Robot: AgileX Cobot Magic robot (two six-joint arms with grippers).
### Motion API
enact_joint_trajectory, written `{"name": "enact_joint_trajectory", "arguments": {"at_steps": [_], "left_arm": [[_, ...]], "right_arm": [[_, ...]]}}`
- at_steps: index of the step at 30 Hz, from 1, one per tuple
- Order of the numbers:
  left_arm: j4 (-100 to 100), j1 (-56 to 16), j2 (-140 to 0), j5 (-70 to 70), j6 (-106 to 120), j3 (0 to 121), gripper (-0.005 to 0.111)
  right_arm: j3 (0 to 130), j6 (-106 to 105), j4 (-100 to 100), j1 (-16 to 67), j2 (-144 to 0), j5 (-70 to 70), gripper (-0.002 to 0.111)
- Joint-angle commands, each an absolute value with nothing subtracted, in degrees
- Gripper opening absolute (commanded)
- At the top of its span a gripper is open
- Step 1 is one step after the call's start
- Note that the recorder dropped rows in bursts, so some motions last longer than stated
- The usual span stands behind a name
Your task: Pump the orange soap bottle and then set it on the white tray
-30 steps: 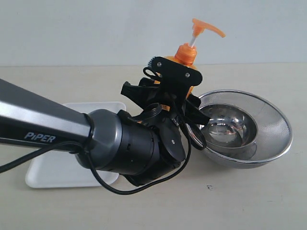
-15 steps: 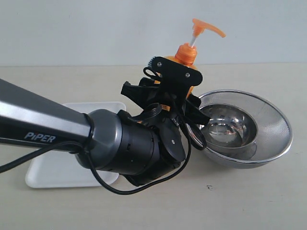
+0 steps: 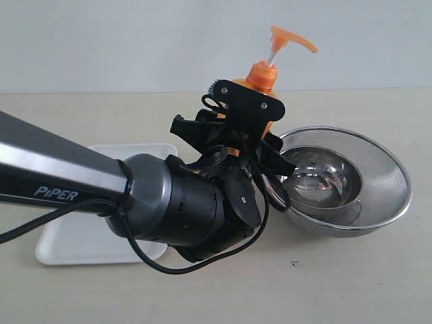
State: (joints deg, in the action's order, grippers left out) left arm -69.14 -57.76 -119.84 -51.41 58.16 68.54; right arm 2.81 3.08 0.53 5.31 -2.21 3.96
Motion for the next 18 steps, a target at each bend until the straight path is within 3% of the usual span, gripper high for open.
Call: {"name": "enact_joint_trajectory", "arguments": {"at_steps": [1, 18], "left_arm": [[-66.36, -57.89, -118.74, -55.19, 58.73, 69.35, 0.005], [-66.36, -57.89, -118.74, -55.19, 58.73, 69.35, 0.005]], "right_arm": [[5.37, 2.52, 0.57, 5.16, -6.31, 2.79, 0.0], [7.8, 2.63, 0.57, 5.16, -11.51, 12.26, 0.0]]}}
